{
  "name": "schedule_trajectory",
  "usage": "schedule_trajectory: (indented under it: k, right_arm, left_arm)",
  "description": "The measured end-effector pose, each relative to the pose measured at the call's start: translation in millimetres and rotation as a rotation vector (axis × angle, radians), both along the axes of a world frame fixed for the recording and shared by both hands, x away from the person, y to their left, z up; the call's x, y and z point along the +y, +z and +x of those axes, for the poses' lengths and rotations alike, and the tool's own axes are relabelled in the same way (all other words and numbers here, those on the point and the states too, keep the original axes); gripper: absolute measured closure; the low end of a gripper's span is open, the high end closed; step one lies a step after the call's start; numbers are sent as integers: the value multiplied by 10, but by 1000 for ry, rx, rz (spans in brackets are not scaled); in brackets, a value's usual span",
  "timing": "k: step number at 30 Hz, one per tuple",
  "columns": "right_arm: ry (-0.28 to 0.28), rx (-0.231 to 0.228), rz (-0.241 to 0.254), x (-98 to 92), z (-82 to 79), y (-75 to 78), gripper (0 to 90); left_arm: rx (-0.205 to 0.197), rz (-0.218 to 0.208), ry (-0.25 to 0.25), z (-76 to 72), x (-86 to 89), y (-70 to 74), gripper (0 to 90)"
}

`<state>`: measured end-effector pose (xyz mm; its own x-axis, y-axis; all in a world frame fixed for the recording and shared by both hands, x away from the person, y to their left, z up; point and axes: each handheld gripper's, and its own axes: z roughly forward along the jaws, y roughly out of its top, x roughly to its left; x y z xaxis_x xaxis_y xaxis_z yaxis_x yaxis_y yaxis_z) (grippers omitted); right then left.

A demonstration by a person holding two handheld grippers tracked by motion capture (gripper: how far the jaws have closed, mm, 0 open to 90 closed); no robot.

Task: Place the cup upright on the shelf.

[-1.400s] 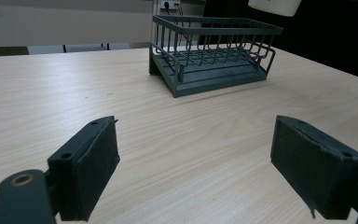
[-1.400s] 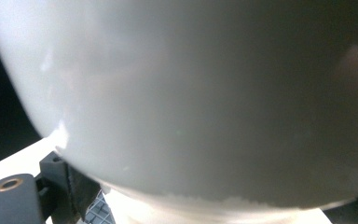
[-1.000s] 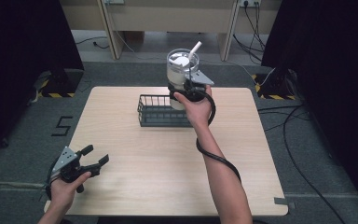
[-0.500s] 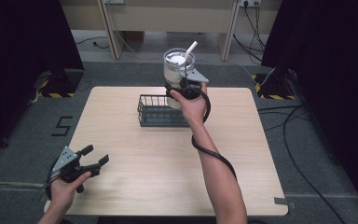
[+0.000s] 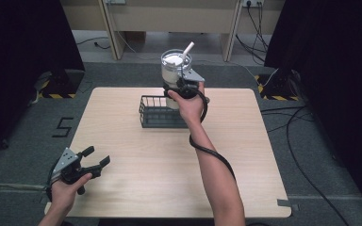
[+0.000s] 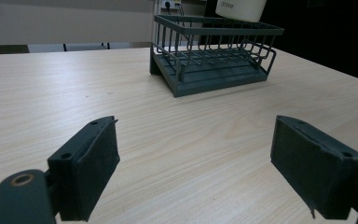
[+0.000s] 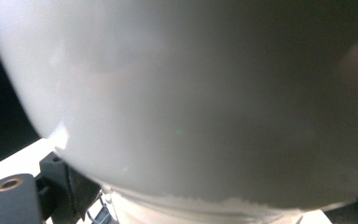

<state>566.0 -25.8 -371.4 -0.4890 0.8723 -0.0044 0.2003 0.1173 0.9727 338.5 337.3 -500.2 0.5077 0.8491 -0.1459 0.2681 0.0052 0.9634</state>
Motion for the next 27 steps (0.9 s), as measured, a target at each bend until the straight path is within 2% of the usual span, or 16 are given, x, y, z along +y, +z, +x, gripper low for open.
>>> schedule_trajectory:
  k: [9,27]
  right_arm:
    - [-6,21,-3,46,64,-107,111]
    - [-8,50,-21,77,89,-319,111]
  left_arm:
    - [1,0,-1,-1,1,0,144]
    - [2,-4,-2,-3,-1,-4,144]
